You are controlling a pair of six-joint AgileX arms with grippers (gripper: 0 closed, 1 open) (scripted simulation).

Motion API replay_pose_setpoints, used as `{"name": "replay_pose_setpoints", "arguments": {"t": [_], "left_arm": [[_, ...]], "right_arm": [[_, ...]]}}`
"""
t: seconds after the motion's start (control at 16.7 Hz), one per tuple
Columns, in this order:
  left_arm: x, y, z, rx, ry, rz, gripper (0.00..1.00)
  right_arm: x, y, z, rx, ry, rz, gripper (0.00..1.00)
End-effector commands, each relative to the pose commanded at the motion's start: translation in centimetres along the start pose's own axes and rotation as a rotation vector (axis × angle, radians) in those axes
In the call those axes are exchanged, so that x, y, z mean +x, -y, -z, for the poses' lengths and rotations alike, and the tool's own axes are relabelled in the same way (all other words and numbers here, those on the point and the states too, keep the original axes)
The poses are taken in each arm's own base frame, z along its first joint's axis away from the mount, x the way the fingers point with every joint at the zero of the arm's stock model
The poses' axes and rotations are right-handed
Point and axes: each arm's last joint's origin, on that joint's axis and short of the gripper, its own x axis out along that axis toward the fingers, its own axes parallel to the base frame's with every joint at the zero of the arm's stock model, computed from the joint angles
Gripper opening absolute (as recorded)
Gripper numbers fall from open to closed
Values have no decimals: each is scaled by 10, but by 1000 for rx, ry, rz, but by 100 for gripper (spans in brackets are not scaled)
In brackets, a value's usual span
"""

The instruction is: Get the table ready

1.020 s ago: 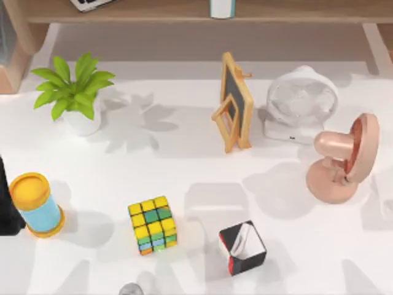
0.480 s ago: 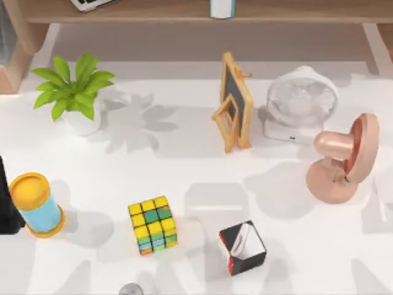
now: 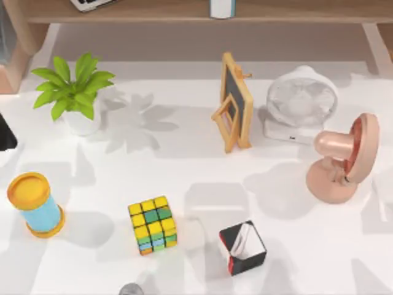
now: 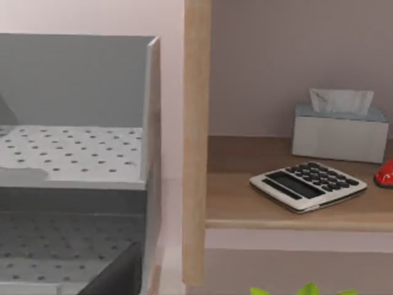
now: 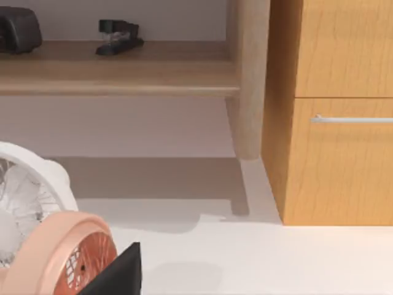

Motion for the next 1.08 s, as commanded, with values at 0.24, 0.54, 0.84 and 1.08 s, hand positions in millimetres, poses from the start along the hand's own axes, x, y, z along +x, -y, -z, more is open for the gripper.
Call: {"name": "replay_pose_setpoints", "arguments": {"t": [0.24,0.54,0.84,1.08], "left_arm": [[71,34,-42,2,-33,2,100],[175,114,-39,22,-73,5,100],[241,207,6,25,-67,9,100],[263,266,53,19,-57,10,100]], "right_arm": [[0,0,0,0,0,0,100],[0,0,0,0,0,0,100],[0,0,0,0,0,0,100],[0,0,0,0,0,0,100]]}}
